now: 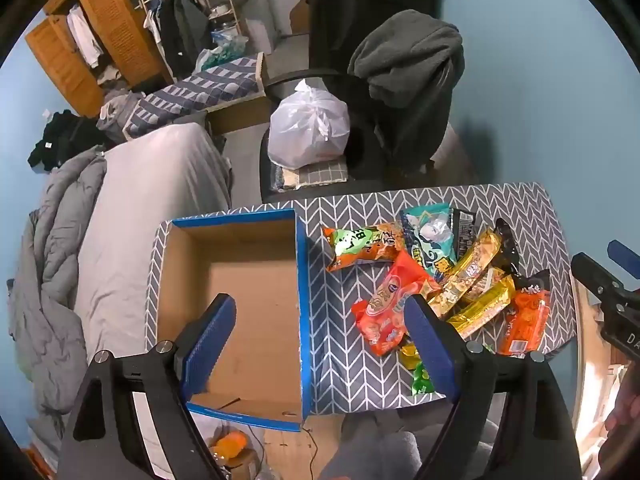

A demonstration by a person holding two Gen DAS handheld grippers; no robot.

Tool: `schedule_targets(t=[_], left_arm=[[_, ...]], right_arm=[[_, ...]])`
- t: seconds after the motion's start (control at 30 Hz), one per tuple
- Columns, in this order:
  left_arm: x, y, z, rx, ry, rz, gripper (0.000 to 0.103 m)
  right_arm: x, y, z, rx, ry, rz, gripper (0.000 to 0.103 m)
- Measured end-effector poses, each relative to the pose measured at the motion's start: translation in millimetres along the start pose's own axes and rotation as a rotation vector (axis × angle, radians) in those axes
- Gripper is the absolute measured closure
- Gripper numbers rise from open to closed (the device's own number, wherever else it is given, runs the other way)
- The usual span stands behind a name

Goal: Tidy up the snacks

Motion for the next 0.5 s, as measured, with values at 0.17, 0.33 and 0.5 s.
schedule_targets(t=[0.17, 0.33, 0.5], left_arm=[[-2.9, 2.9, 2.7, 0.002, 0.001, -0.009, 0.016], [-6.7, 7.0, 6.4, 0.002, 0.004, -0.012, 0.016], [-2.1, -3.1, 0.0, 0.009, -0.008, -0.012, 0.016]], right_arm=[[0.6, 0.2, 0.1, 0.002, 0.000, 0.006, 0.014], [1.4, -2.7, 0.5, 0.008, 0.005, 0.001, 0.015], [-0.1, -4.9, 3.1, 0.014, 0.009, -0.006, 0.015]])
Point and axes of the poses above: each gripper's, at about its wrist camera, not at the fingertips, and x roughly the way its jaws point, y to its left, z to its top, the point moved 9 cm from there along x, roughly the way its jaws point, and after that the axes turned 9 degrees about -z, right-handed, at the moved point
